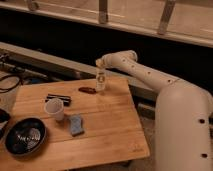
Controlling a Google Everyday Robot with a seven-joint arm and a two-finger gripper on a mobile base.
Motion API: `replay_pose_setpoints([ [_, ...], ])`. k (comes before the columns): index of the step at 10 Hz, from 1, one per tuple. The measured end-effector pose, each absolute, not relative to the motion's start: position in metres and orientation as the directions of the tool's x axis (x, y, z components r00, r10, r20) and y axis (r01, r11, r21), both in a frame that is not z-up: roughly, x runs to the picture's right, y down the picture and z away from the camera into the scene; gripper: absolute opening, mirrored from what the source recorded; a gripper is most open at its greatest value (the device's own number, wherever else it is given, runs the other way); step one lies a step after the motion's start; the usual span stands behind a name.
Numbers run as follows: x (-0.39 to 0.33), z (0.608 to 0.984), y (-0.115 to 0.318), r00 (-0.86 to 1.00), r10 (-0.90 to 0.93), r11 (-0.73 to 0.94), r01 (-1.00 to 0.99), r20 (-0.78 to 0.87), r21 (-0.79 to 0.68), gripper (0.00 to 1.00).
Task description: Stand the bottle upright
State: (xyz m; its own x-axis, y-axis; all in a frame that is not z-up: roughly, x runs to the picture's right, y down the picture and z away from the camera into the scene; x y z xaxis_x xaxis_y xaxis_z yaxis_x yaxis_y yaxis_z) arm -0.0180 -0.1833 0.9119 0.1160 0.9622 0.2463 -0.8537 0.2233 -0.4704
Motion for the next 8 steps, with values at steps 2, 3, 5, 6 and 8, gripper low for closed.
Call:
replay_pose_setpoints([
  [2, -0.008, 0.918, -0.192, 0.103, 0.961, 0.218, -0.853, 0.256, -0.475, 0.00],
  [3, -0.001, 0.922, -0.196, 0.109, 0.961, 0.222, -0.852, 0.255, -0.474, 0.00],
  [5, 0.006, 0.927, -0.199, 0.118, 0.959, 0.233, -0.849, 0.259, -0.474, 0.00],
  [6, 0.010, 0.929, -0.196, 0.130, 0.956, 0.245, -0.847, 0.263, -0.471, 0.00],
  [8, 0.016, 0.935, -0.188, 0.163, 0.947, 0.280, -0.842, 0.276, -0.461, 0.00],
])
